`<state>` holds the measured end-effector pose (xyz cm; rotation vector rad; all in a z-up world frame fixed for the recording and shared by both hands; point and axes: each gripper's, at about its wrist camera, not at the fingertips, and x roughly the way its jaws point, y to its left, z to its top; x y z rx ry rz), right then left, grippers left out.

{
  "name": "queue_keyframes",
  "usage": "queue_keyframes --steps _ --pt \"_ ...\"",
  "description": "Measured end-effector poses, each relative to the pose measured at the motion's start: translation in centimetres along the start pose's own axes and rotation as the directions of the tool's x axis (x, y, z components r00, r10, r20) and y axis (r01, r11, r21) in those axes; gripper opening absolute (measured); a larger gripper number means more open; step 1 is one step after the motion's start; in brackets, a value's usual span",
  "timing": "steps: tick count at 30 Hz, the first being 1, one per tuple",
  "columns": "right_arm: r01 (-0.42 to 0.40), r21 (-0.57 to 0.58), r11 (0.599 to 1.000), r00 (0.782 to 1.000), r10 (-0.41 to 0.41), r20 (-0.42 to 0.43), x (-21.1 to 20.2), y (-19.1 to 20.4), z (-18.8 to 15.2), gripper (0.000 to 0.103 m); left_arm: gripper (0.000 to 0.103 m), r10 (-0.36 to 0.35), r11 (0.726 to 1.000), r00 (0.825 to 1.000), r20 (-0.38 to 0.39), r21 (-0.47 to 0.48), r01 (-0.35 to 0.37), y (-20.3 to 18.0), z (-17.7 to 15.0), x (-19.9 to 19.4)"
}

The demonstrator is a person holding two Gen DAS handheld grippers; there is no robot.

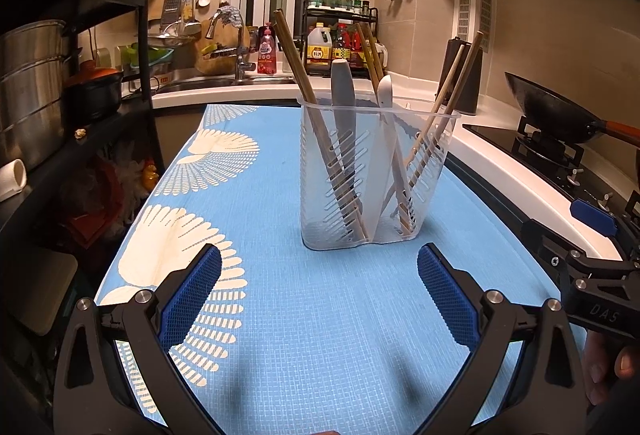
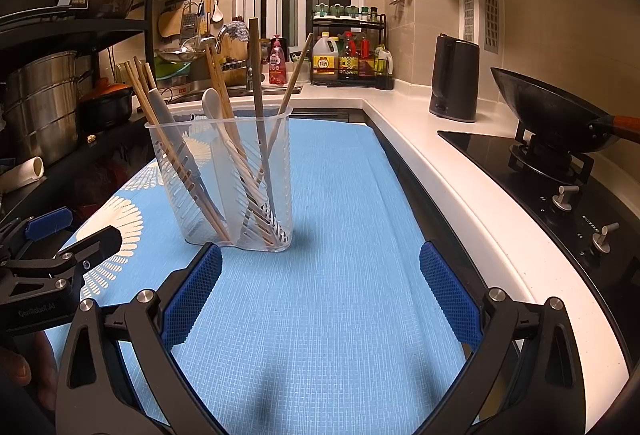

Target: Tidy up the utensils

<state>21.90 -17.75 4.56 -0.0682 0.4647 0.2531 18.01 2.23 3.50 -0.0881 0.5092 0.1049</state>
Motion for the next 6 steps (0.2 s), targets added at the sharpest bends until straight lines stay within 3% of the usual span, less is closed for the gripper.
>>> queue_keyframes --steps 6 --pt "-0.001 -0.002 1.000 1.000 0.001 -0.001 0.11 0.03 0.00 0.097 0.095 0.008 1.000 1.000 -0.008 -0.005 -0.008 0.15 0.10 0.13"
